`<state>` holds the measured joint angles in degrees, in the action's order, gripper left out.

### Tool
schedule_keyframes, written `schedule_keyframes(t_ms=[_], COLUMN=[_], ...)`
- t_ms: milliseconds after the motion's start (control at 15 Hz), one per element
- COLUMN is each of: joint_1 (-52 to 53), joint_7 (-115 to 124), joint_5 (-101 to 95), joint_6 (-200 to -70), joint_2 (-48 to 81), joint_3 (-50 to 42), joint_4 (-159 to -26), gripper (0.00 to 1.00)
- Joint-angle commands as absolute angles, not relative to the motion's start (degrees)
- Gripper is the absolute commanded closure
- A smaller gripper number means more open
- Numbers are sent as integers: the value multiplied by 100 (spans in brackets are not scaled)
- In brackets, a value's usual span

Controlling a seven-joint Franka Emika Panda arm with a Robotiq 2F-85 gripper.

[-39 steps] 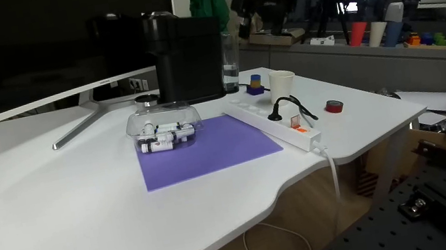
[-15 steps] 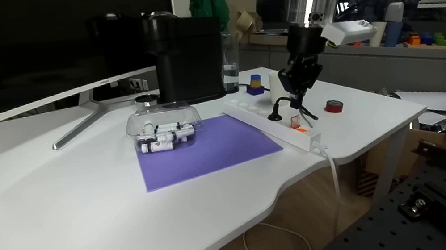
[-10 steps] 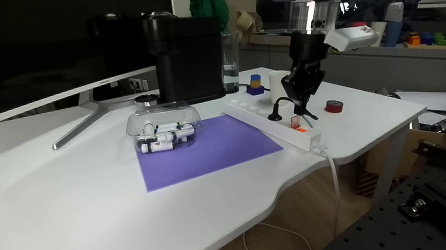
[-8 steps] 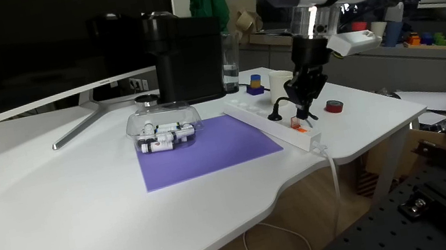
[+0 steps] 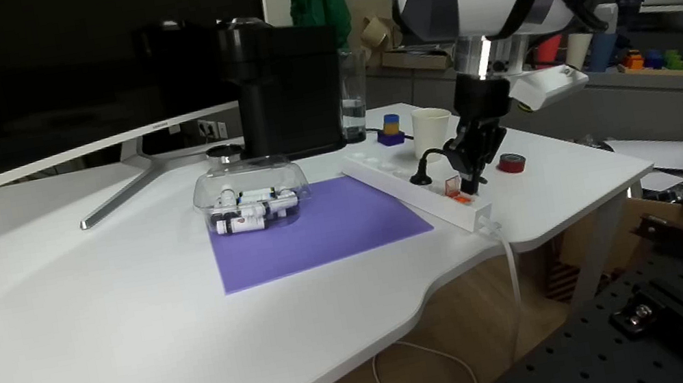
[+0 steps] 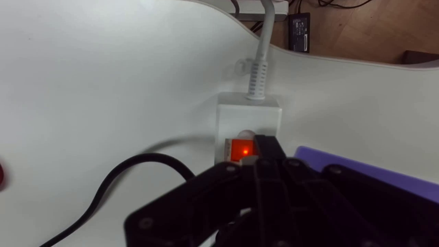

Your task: Turn off the big switch on the adapter

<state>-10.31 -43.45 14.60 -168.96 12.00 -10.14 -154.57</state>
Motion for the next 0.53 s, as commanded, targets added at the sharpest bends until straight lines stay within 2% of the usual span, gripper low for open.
schedule_keyframes(t_ms=[0,467], joint_1=[-1226,-1663], joint_7=[-4603,-4890], joint_5=[1684,2073], joint_6=[-17022,-17042], joint_2=[1440,1847], joint_3=[-799,-287], joint_4=[-15244,-14877], gripper=[100,100])
